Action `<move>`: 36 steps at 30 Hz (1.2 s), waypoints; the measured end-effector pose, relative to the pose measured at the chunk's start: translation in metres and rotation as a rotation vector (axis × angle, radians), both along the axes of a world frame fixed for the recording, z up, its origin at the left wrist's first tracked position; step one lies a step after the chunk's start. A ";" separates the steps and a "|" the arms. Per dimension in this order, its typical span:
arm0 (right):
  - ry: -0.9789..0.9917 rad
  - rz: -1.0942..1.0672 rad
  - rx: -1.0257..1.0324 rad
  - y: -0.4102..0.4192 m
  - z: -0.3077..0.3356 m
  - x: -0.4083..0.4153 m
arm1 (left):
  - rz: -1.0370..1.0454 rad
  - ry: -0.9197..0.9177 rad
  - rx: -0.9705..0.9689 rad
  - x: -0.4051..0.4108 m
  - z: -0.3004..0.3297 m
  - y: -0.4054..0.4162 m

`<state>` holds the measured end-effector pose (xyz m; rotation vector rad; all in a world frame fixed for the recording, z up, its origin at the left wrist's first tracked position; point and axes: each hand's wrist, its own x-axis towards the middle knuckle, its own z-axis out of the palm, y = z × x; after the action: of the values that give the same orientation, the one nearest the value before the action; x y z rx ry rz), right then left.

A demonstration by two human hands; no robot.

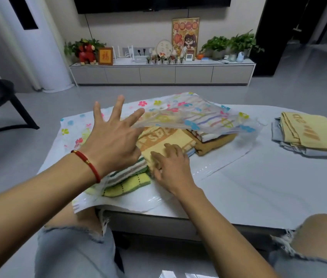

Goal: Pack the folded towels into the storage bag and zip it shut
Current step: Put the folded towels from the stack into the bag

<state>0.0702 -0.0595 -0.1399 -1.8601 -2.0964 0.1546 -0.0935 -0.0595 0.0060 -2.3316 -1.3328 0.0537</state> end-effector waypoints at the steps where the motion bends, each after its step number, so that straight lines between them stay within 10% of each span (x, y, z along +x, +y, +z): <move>1: -0.071 0.019 -0.065 0.006 -0.005 0.011 | -0.018 -0.015 -0.007 0.008 -0.001 0.003; 10: -0.164 -0.137 -0.050 0.040 -0.031 0.015 | -0.046 0.000 0.013 0.036 0.002 0.020; 20: 0.134 0.167 -0.082 0.004 0.020 0.127 | -0.068 -0.062 -0.034 0.069 -0.010 0.022; 31: 0.252 -0.816 0.127 -0.016 0.040 0.387 | -0.143 0.012 -0.096 0.172 -0.033 0.065; 36: 0.241 -1.033 -0.098 0.024 0.025 0.450 | -0.151 0.026 -0.079 0.202 -0.035 0.084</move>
<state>0.5206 -0.0352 -0.1146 -2.5580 -0.8035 0.2044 0.1090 0.0248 -0.0289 -2.4820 -1.1586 0.0912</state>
